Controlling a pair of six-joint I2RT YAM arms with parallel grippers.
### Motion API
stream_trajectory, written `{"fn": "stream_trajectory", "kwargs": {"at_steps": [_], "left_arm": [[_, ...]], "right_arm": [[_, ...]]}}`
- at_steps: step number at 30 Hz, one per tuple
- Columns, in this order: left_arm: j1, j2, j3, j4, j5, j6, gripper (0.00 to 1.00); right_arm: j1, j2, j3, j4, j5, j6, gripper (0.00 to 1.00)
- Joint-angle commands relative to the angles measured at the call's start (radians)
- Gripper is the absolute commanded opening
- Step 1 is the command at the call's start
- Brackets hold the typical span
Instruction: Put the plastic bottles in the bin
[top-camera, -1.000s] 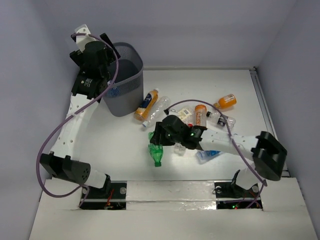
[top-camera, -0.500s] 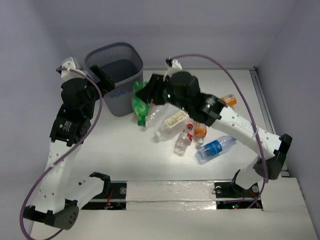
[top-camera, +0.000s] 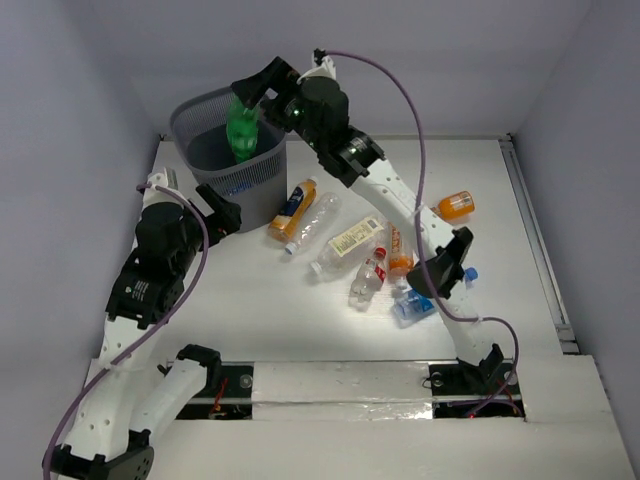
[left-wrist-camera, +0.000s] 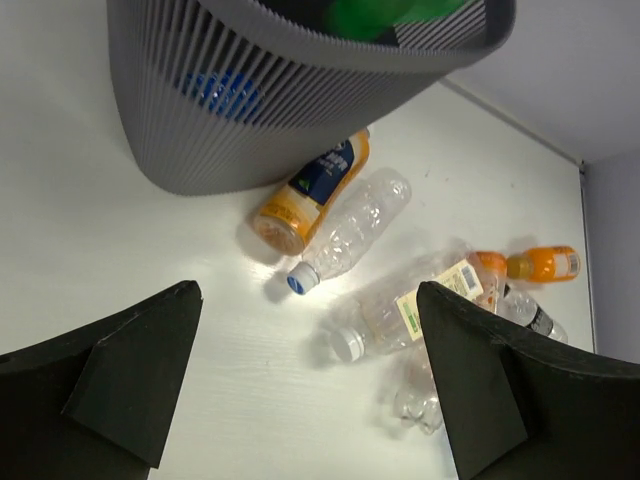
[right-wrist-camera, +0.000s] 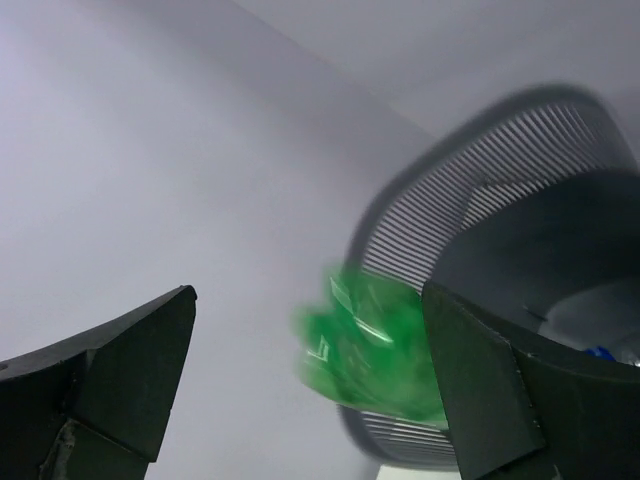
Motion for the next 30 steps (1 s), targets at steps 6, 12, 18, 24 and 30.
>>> {"fn": "stream_trajectory", "kwargs": {"at_steps": [6,12,18,24,30], "left_arm": [[0.003,-0.028,-0.038,0.058,0.152,0.022,0.77],[-0.124,-0.004,-0.097,0.172,0.22,0.071,0.43],[-0.41,0.146,-0.098,0.285,0.1,0.131,0.08],[-0.542,0.376,-0.055,0.437,0.071,0.247,0.07],[-0.551,0.64,0.051,0.48,0.183,0.366,0.68]], "right_arm": [[-0.011,-0.083,-0.032,0.084,-0.02,0.056,1.0],[-0.011,-0.359,-0.445,0.115,0.022,-0.111,0.38],[-0.052,-0.862,-1.153,0.212,0.082,-0.131,0.0],[-0.15,-1.334,-1.698,0.069,0.033,-0.047,0.01],[-0.16,-1.674,-1.917,-0.181,0.124,0.064,0.41]]}}
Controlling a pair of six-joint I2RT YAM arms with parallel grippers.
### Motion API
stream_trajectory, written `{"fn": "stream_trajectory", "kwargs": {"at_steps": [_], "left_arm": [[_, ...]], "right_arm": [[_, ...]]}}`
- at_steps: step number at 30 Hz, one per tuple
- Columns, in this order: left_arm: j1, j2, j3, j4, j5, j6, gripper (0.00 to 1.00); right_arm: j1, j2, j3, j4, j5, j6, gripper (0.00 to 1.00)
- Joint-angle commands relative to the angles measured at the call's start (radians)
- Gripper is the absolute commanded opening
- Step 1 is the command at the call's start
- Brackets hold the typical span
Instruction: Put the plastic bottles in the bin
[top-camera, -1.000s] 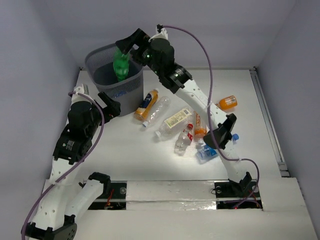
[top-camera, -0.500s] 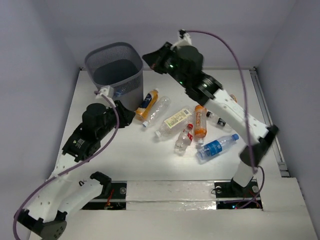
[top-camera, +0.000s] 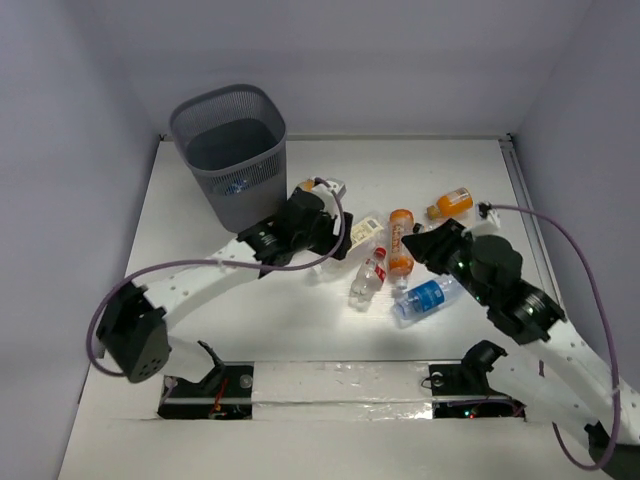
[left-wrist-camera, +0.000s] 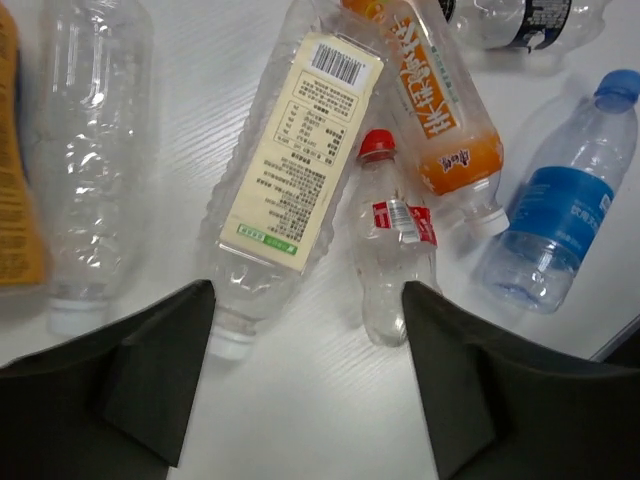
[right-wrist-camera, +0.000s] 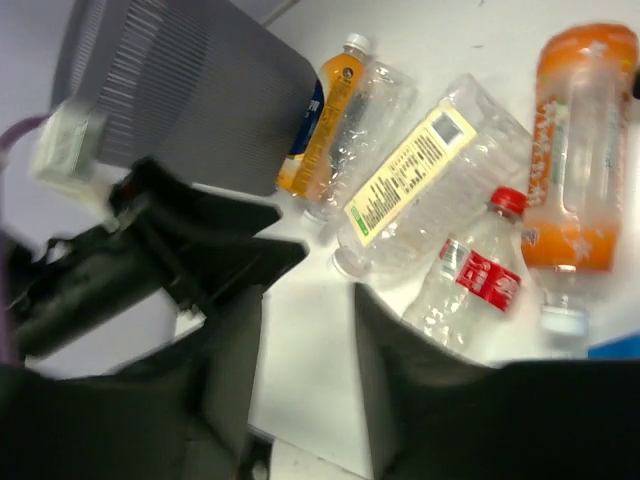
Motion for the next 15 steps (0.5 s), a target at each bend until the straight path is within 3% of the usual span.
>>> {"fn": "stream_trajectory", "kwargs": {"at_steps": [1,2,3,5,8,15], "left_arm": [[-0.009,0.09,0.102,0.085,0.076,0.128,0.75],[-0.009,0.116,0.14,0.08,0.086,0.145,0.8],[-0.009,0.171,0.162,0.062,0.099,0.163,0.91],[-0.009,0.235,0.247,0.017,0.122,0.219,0.97],[-0.009,0.352,0.329,-0.044,0.122,0.266,0.99],[0.001,0.503,0.419,-0.081,0.125,0.326,0.99]], "right_arm": [[-0.004,-0.192,-0.063,-0.134,0.052,0.093,0.51],[-0.004,-0.23,-0.078,-0.178,0.047,0.11,0.67],[-0.004,-0.266,-0.095,-0.201,0.047,0.14,0.72],[-0.004,-0.355,-0.127,-0.267,0.052,0.16,0.81],[-0.004,-0.428,-0.14,-0.339,0.047,0.182,0.89],[-0.004,-0.514,-0.132,-0.455,0.023,0.196,0.93]]}}
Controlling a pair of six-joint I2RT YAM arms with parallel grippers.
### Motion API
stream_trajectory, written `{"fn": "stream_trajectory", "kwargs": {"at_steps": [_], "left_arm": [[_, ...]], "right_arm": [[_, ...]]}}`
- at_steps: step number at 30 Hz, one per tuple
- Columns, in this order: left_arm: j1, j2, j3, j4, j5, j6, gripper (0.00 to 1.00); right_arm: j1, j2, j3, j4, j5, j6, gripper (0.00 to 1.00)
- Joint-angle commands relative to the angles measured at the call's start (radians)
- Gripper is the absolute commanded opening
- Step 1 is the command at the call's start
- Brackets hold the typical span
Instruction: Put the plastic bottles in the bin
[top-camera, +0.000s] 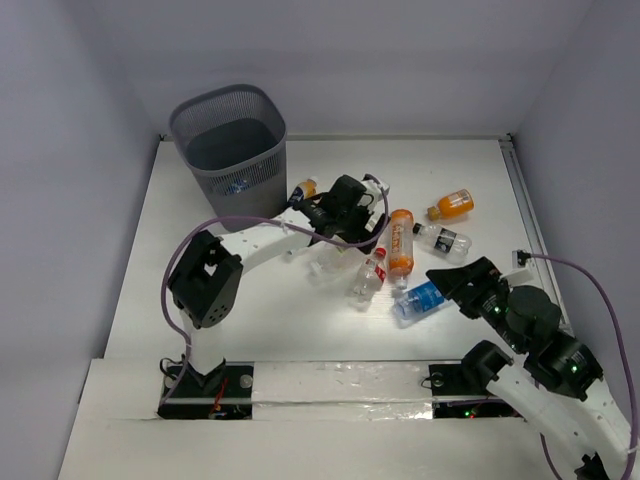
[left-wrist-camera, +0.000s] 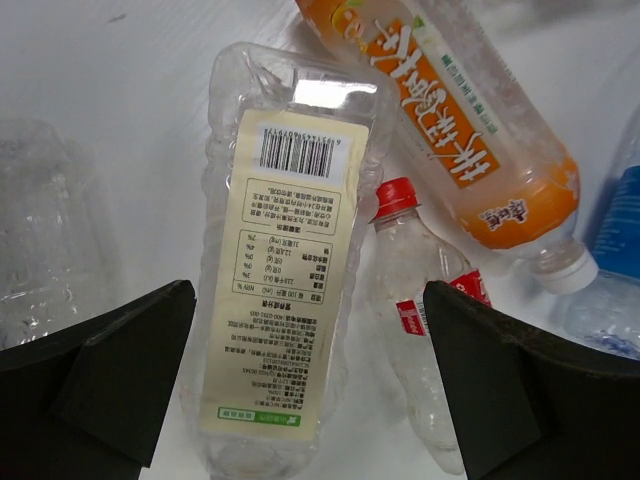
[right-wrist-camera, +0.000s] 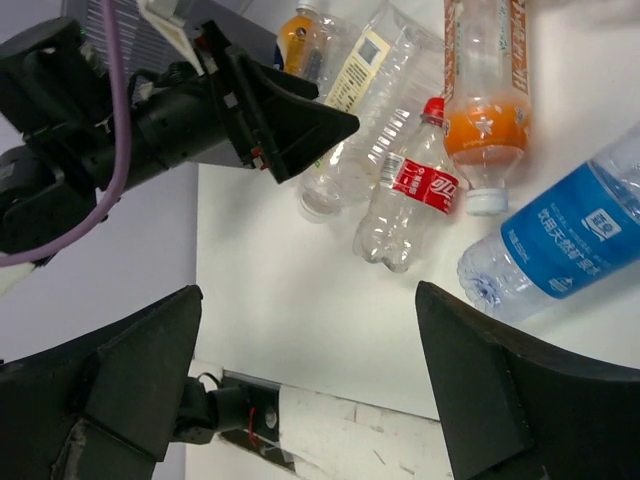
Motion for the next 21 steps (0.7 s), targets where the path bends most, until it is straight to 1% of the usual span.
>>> {"fn": "stream_trajectory", "kwargs": {"at_steps": [1,3,5,9,11,12,14,15,16,17,18,20,21], "left_arm": [[0.006,0.041,0.074,-0.045,0.01,0.07,0.99],[0.006,0.063,0.088,-0.057,-0.007,0.079,0.99],[0.006,0.077,0.099,-0.062,-0.016,0.085,0.99],[0.015,0.117,0.107,-0.066,-0.043,0.09,0.99],[0.015,0.124,0.102,-0.065,-0.046,0.091,0.96],[0.015,0.126,0.096,-0.054,-0.056,0.09,0.9],[0.015,0.12,0.081,-0.043,-0.08,0.082,0.86],[0.015,0.106,0.074,-0.039,-0.086,0.081,0.8],[0.015,0.097,0.068,-0.028,-0.086,0.079,0.76],[0.015,0.088,0.062,-0.027,-0.12,0.074,0.72],[0.015,0.068,0.059,-0.025,-0.128,0.071,0.61],[0.015,0.045,0.05,-0.022,-0.131,0.068,0.51],[0.015,0.023,0.048,-0.023,-0.138,0.068,0.44]], "right_arm": [[-0.003,-0.042,0.003,-0.091,-0.008,0.025,0.95],[-0.003,-0.057,0.0,-0.101,-0.019,0.028,0.98],[-0.003,-0.062,-0.005,-0.102,-0.042,0.028,1.0],[-0.003,-0.052,-0.026,-0.085,-0.077,0.022,1.0],[-0.003,-0.029,-0.035,-0.069,-0.087,0.019,1.0],[-0.003,-0.017,-0.035,-0.065,-0.085,0.011,0.99],[-0.003,0.03,-0.028,-0.053,-0.082,-0.001,0.95],[-0.003,0.052,-0.023,-0.045,-0.081,-0.012,0.93],[-0.003,0.079,-0.017,-0.046,-0.077,-0.015,0.91],[-0.003,0.105,-0.003,-0.046,-0.071,-0.023,0.85],[-0.003,0.157,0.004,-0.037,-0.068,-0.039,0.83],[-0.003,0.202,0.018,-0.017,-0.041,-0.056,0.71],[-0.003,0.248,0.037,0.003,-0.025,-0.07,0.7]]}}
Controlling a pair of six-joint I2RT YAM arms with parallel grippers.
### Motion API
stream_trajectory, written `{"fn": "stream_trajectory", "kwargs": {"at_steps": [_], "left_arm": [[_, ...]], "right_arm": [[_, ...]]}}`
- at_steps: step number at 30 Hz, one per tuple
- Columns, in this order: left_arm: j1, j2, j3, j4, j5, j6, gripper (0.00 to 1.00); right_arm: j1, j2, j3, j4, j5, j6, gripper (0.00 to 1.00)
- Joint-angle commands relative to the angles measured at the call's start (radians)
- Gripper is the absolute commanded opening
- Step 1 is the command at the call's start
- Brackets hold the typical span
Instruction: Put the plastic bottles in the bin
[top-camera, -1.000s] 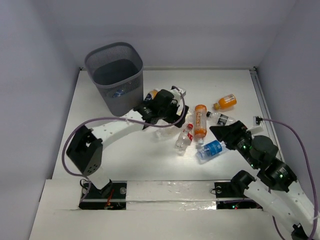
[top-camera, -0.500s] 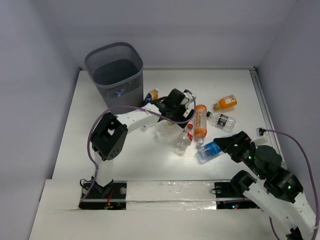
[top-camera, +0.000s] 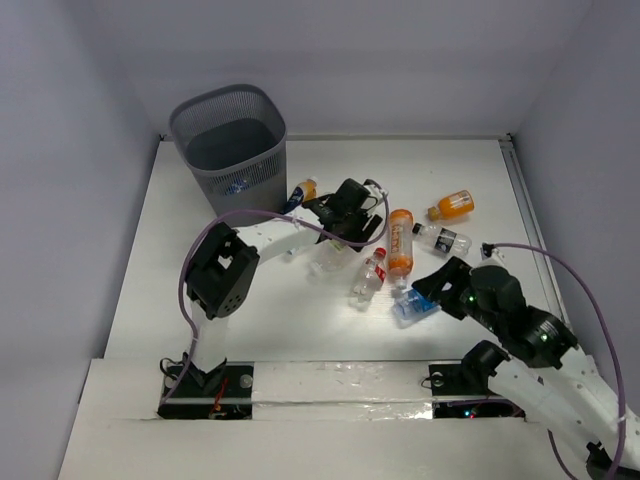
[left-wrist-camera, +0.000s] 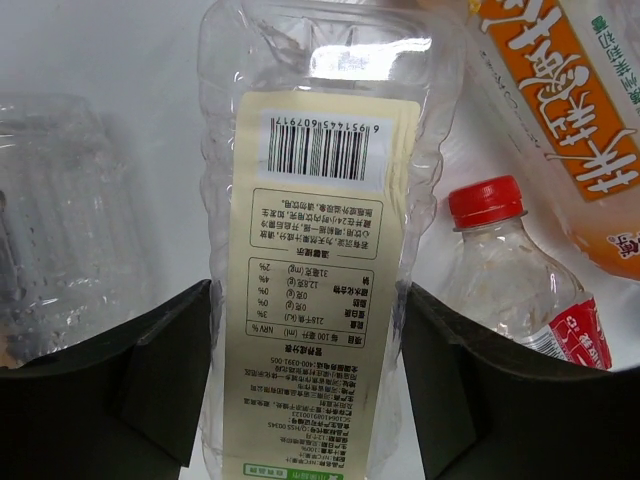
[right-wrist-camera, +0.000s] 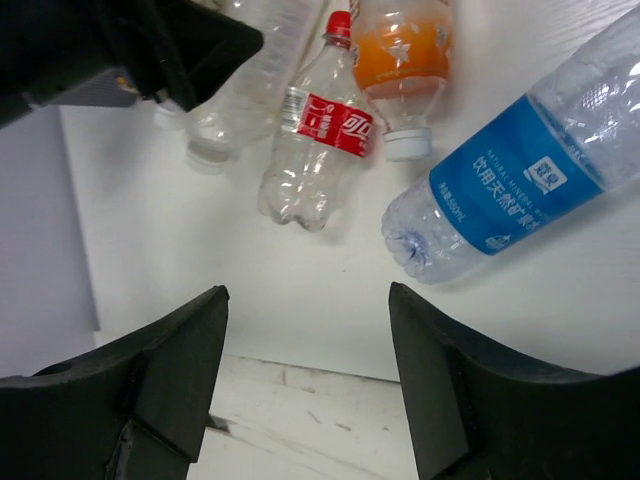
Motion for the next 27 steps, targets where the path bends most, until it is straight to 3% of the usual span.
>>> {"fn": "stream_trajectory", "kwargs": {"at_steps": [1,3,9,15,21,27], "left_arm": [[0.004,-0.117,-0.011,0.017,-0.041,-0.006,0.4],[0.004,-0.157,-0.007,0.007,-0.052,-0.01,0.36],[0.004,-0.306,0.058,-0.054,-0.035,-0.054,0.35],[0.042,-0.41,0.196,-0.121,-0.113,-0.123,0.32],[0.214,-0.492,0.37,-0.144,-0.051,-0.239,0.32],[0.418,-0.498,0.548,-0.183,-0.054,-0.341,0.32]], "right_arm": [[-0.003,0.104,0.07,0.086,0.055,-0.062,0.7],[-0.003,0.173,0.108,0.124,0.085,-0.091,0.72],[-0.052,0.472,0.251,0.191,0.127,-0.305,0.91],[-0.218,0.71,0.375,0.26,0.009,-0.459,0.92],[-0.261,0.995,0.493,0.265,-0.063,-0.576,0.89],[-0.27,1.148,0.506,0.302,-0.108,-0.608,0.93]]}}
